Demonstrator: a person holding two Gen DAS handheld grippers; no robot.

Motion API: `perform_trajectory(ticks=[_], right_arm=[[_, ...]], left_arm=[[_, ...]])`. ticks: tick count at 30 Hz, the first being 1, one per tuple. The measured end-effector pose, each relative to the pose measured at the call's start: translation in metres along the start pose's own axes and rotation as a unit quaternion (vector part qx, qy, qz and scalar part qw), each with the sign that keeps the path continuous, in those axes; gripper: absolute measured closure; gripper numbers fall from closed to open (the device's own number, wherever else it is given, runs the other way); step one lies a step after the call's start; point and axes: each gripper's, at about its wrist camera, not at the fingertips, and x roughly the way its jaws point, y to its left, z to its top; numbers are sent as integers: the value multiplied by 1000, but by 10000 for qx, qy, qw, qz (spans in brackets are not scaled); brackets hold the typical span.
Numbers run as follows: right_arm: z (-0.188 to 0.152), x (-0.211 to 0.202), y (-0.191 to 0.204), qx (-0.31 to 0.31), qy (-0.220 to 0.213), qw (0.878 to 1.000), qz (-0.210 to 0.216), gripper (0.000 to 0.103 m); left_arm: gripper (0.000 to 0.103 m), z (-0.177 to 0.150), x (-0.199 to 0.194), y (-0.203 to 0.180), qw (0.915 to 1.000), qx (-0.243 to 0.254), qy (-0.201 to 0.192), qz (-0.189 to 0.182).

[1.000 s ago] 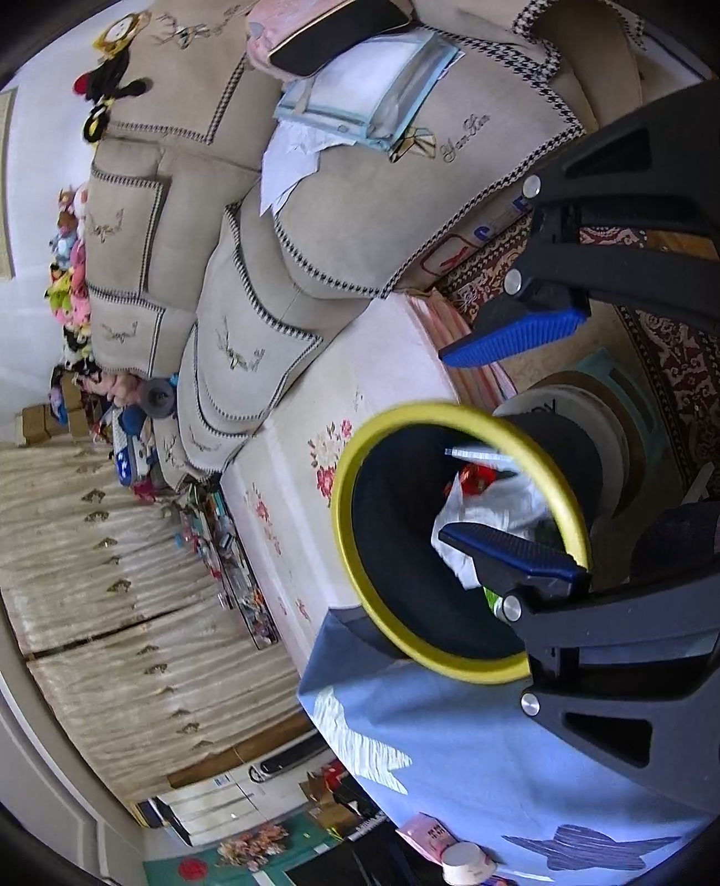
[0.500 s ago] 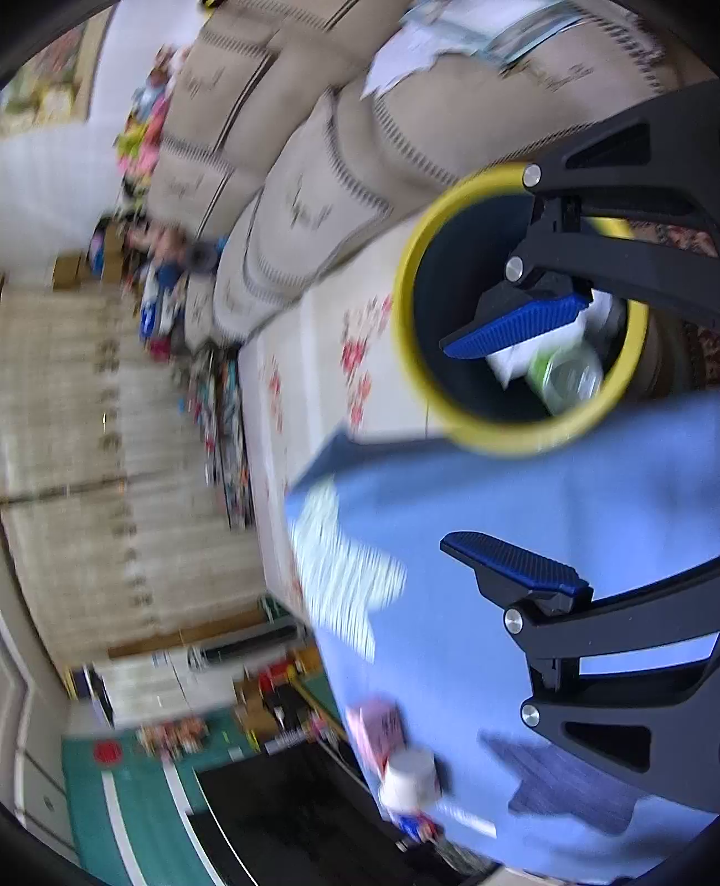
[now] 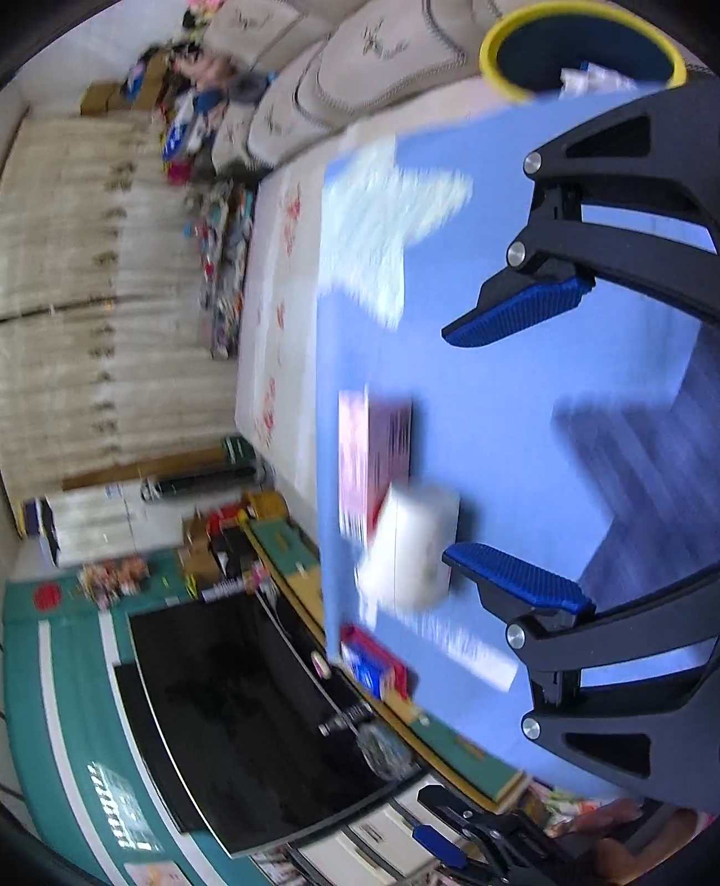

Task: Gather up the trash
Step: 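Move both grippers back over the table, then grasp the white paper cup with the right gripper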

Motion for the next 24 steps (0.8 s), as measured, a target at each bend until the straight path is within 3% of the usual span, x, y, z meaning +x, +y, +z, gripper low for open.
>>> perform_trajectory(ticks=[7,20,24], right_arm=[[9,52,40,199,232,9995,93,21],[20,106,61,341,488,9960,-662,12],[16,120,60,443,593,9951,-654,12]], left_arm=[[7,4,-10,13,9998,-200,-97,-5],[7,4,-4,3,9990,-297,115,-314],[7,3,-4,3,9988,-308,140,-366]])
